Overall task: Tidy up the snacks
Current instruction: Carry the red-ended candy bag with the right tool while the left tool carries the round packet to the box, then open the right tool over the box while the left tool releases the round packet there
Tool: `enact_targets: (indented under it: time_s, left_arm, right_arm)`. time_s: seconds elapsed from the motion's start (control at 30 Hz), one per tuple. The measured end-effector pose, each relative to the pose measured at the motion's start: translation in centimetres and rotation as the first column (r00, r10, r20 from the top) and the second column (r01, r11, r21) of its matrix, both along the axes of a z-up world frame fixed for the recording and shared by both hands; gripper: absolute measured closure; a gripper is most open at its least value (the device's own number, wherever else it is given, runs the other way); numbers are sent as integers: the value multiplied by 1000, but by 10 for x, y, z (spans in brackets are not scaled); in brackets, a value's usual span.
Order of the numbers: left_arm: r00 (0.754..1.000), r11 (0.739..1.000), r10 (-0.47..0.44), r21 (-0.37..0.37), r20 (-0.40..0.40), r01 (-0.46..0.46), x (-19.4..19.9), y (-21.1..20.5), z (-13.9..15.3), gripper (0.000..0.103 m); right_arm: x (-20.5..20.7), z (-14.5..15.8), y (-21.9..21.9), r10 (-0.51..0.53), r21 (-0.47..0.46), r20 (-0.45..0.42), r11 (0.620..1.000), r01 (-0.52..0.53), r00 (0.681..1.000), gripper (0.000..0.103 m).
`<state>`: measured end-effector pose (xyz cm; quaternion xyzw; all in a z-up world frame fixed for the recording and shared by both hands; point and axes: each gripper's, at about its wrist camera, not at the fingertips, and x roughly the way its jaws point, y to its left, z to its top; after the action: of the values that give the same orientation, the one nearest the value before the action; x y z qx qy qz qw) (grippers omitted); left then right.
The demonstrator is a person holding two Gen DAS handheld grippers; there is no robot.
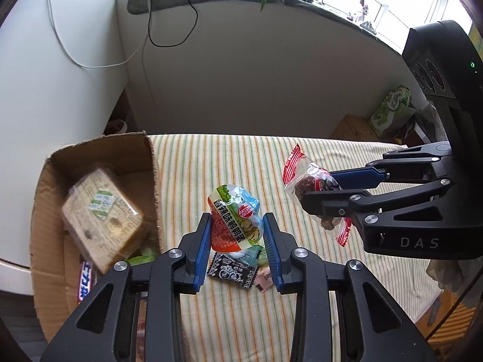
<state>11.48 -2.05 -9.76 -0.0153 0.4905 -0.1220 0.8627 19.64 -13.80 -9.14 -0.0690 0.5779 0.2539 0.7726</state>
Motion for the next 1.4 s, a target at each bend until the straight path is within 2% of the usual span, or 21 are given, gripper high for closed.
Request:
enact_targets:
  time_s: [0.23, 0.63, 1.03, 1.3, 1.4]
  left_arm:
    - [998, 998, 66, -8, 14, -65, -9, 46, 10, 71]
    - [981, 981, 195, -13, 14, -195, -23, 113, 9, 71]
    - [965, 965, 261, -9, 9, -261, -31, 149, 6, 71]
    - [965, 965, 264, -7, 6, -264, -35, 156, 3, 70]
    - [965, 965, 262, -5, 5, -262, -35, 155, 3, 68]
  right_arm:
    - [1, 8, 44, 50, -7, 16, 999, -50, 999, 67]
    - [4, 11, 106, 133, -16, 22, 991, -133, 991, 67]
    - [12, 3, 148, 169, -18, 2, 985, -169, 986, 67]
    - [9, 2, 155, 179, -29, 0, 983, -179, 984, 67]
    - [8, 1, 156, 179, -39, 2, 983, -179, 984, 63]
